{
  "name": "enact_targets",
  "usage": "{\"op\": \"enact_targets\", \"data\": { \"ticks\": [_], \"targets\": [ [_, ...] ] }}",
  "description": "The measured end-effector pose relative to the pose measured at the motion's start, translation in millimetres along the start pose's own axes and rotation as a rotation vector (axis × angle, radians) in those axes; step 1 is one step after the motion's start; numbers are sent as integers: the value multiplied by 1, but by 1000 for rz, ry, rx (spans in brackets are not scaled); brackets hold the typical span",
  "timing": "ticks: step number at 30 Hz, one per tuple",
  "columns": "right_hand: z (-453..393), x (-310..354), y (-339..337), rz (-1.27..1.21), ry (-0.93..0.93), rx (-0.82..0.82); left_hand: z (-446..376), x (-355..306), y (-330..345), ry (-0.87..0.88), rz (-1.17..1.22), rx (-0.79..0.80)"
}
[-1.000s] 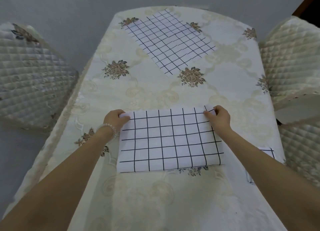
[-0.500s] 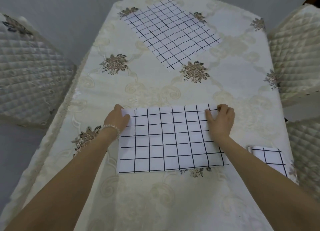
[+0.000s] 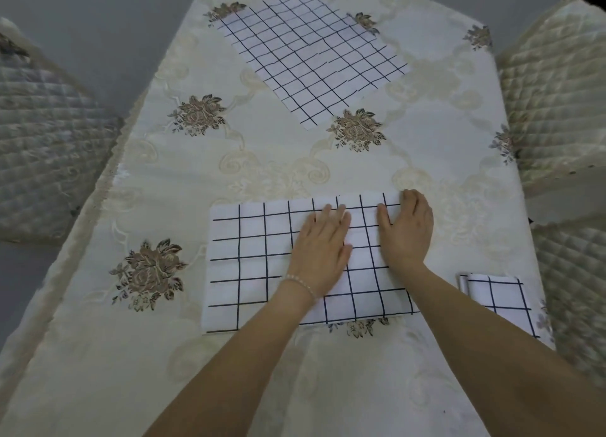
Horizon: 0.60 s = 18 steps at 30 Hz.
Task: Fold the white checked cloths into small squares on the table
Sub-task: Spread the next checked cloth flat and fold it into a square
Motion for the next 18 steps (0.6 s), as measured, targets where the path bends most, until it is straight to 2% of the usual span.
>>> {"op": "enact_targets", "data": {
  "ticks": [2,4,7,12,18],
  "targets": [
    [-1,1,2,7,-10,3,1,-19,19,31,-12,102],
    [0,1,1,5,-22,2,6,-7,31,0,-37,148],
    [0,1,1,11,-34,2,23,43,39,-77,-73,158],
    [0,5,-1,3,-46,-11,73,150,35,-315,-97,170],
    [-1,0,1,-3,-35,-6,81,161,34,-355,-80,178]
  ]
}}
Point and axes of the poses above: each hand's wrist, its own z-axis away from the middle knuckle, its own y-axis out of the palm, x = y × z, the point moved 10 cm from there along -z, towards the middle knuckle, and after that the axes turned 15 degrees about -z, right-handed, at the moved point
